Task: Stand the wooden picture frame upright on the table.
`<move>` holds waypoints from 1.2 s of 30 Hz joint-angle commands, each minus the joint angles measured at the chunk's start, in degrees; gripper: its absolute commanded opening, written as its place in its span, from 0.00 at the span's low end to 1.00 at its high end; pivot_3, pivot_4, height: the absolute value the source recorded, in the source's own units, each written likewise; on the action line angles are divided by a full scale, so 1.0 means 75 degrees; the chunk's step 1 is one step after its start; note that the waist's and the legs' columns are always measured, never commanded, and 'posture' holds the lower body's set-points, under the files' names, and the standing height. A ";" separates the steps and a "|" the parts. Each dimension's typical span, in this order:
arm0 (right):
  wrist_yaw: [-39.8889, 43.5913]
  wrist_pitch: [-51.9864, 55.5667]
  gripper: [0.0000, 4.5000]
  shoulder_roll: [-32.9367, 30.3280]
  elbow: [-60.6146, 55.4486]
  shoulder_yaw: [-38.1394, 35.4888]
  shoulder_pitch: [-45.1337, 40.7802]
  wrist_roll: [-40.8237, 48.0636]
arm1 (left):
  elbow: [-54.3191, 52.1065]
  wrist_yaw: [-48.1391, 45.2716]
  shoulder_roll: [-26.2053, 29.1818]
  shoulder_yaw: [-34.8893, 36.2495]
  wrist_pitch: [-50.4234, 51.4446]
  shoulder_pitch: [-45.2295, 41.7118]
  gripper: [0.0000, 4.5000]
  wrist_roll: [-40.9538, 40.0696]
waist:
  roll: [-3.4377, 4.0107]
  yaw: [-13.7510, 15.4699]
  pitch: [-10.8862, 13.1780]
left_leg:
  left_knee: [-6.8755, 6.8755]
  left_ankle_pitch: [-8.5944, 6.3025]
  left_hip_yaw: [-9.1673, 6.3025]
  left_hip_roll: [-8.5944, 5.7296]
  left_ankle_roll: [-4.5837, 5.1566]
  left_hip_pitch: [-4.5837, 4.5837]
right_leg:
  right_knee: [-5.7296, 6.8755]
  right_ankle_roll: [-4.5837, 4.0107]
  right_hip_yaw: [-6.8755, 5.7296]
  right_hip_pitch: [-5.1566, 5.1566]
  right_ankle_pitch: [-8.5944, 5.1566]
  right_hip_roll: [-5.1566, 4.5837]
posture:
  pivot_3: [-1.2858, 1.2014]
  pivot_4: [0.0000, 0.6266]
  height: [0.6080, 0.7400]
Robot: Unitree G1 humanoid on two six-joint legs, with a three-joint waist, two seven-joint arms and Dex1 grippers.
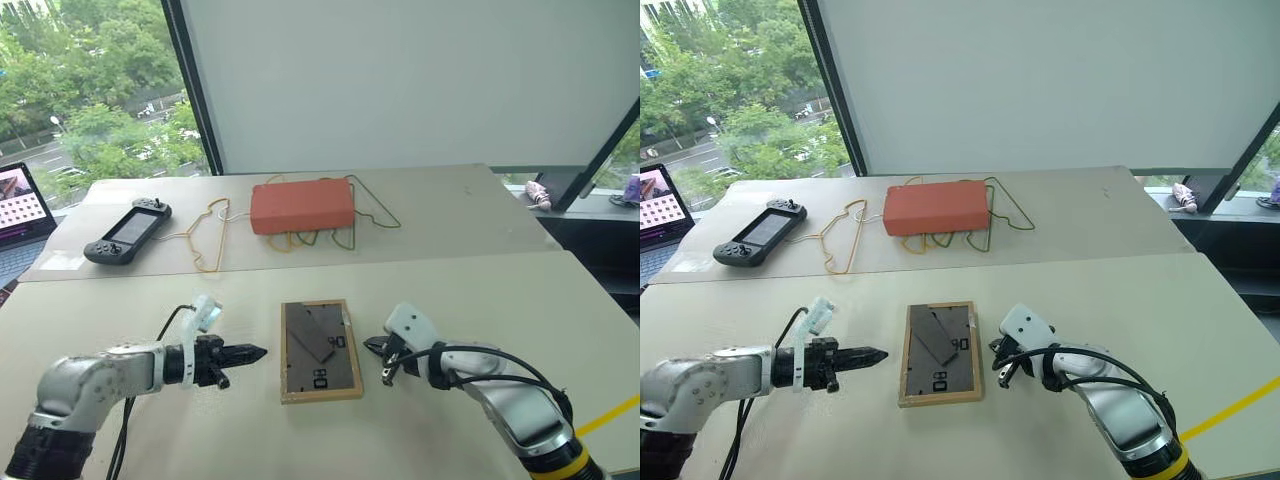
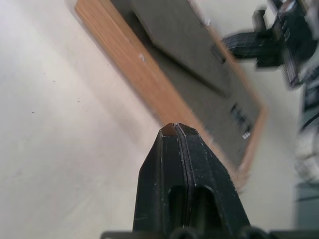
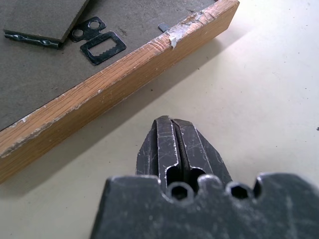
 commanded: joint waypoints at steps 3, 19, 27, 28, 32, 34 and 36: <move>-0.0038 0.0127 0.00 -0.0065 0.0078 0.0034 0.0219 -0.0043 | 0.2272 -0.0070 0.0207 -0.0807 -1.0356 0.0123 0.01 0.5270 | -0.0003 0.0057 0.0001 | -0.0001 0.0000 0.0004 0.0001 0.0000 -0.0007 | -0.0006 -0.0007 0.0000 -0.0007 0.0004 0.0000 | 0.52 0.24 1.00; 0.0274 0.0799 0.00 -0.0239 -0.0372 -0.0397 0.0472 0.0618 | 0.6287 0.4086 -0.1406 0.0390 -1.8587 -0.1626 0.99 1.1491 | -0.0006 0.0064 -0.0002 | -0.0011 0.0019 0.0009 0.0006 -0.0034 -0.0006 | -0.0011 0.0008 -0.0008 -0.0006 0.0017 -0.0002 | 0.52 0.24 1.00; 0.0969 0.2380 0.00 -0.0933 -0.0832 -0.0617 0.0579 0.1892 | 0.6783 0.5812 -0.0807 0.0217 -1.8587 -0.2250 0.99 1.3440 | -0.0006 0.0037 -0.0003 | -0.0011 0.0015 0.0006 0.0006 -0.0026 -0.0002 | -0.0002 0.0017 -0.0016 0.0008 0.0015 -0.0001 | 0.52 0.24 1.00; 0.1019 0.2324 0.00 -0.1043 -0.0818 -0.0556 0.0601 0.1900 | 0.6816 0.6083 -0.0674 0.0179 -1.8543 -0.2267 0.99 1.3704 | -0.0006 0.0027 -0.0003 | -0.0012 0.0013 0.0007 0.0006 -0.0023 -0.0002 | -0.0001 0.0020 -0.0015 0.0008 0.0013 -0.0001 | 0.52 0.24 1.00; 0.0981 0.2238 0.00 -0.0967 -0.0836 -0.0254 0.0496 0.2000 | 0.6567 0.7509 -0.0187 -0.0427 -1.8188 -0.2238 0.99 1.4959 | -0.0007 0.0041 -0.0003 | -0.0012 0.0010 0.0007 0.0006 -0.0017 0.0000 | -0.0002 0.0026 -0.0017 0.0011 0.0010 -0.0003 | 0.52 0.24 1.00; 0.0836 0.2210 0.00 -0.0781 -0.0695 -0.0028 0.0250 0.1893 | 0.6319 0.8228 -0.0209 -0.0901 -1.7832 -0.2240 0.99 1.5358 | -0.0006 0.0031 -0.0005 | -0.0013 0.0009 0.0008 0.0006 -0.0017 0.0011 | -0.0002 0.0028 -0.0019 0.0025 0.0009 -0.0004 | 0.52 0.24 1.00; 0.0768 0.2193 0.00 -0.0651 -0.0562 0.0165 0.0037 0.1813 | 0.6060 0.8879 -0.0237 -0.1374 -1.7508 -0.2299 0.99 1.5704 | -0.0004 0.0028 -0.0007 | -0.0013 -0.0001 0.0010 0.0006 0.0002 0.0031 | -0.0002 0.0039 -0.0018 0.0043 0.0002 -0.0004 | 0.52 0.24 1.00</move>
